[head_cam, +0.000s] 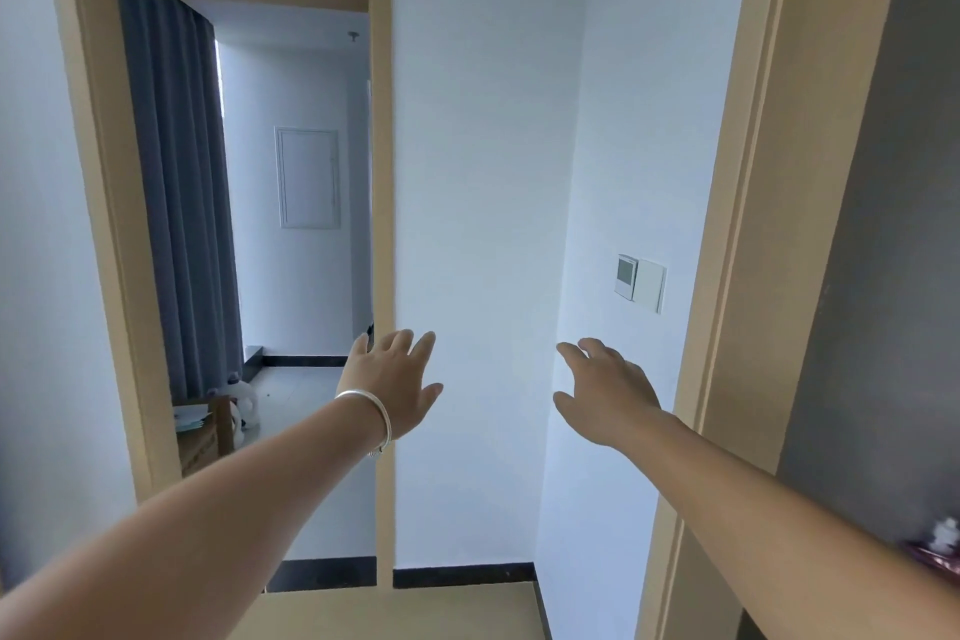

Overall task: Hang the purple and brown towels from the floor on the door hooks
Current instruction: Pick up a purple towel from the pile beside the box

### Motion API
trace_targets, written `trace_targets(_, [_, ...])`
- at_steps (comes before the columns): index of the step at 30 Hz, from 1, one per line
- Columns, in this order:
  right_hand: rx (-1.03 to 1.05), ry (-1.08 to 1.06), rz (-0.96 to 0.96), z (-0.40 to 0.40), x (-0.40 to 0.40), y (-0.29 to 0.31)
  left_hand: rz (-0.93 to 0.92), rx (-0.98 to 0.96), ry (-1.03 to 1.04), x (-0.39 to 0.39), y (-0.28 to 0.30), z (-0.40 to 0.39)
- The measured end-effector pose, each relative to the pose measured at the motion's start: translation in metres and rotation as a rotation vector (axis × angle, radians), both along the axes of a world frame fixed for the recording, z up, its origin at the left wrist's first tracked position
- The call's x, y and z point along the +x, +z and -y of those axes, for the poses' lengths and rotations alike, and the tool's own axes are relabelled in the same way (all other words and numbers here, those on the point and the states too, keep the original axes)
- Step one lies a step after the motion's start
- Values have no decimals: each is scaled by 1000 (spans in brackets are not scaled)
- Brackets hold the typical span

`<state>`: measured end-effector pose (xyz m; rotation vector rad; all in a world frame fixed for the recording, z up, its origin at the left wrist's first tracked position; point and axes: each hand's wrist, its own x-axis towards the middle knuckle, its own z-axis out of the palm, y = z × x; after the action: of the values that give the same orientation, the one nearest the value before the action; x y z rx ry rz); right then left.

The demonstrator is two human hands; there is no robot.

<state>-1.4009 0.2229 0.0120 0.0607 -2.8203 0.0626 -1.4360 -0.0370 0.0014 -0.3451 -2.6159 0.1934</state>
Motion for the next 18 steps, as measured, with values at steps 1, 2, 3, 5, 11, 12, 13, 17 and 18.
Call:
trace_targets(1, [6, -5, -1, -3, -16, 0, -4, 3, -9, -18, 0, -4])
trace_targets(2, [13, -8, -5, -6, -33, 1, -14, 3, -19, -37, -1, -8])
trace_targets(3, [19, -11, -11, -8, -51, 2, -25, 3, -28, -56, -1, -12])
trace_targets(5, [24, -14, -18, -11, -88, 6, -34, 19, -39, -96, -1, -17])
trace_targets(11, [63, -10, -14, -10, -201, 12, -13, 48, -41, -211, 3, -23])
trace_targets(12, [63, -7, -15, -9, -218, 12, -13, 50, -42, -228, 3, -22])
trace_targets(13, [63, -4, -15, -7, -235, 11, -15, 54, -42, -245, 3, -20])
trace_targets(17, [64, 22, 13, 4, -294, 2, 2, 65, -13, -297, -6, -7])
trace_targets(18, [67, 33, 20, 9, -309, -1, 11, 58, 1, -307, -9, -2])
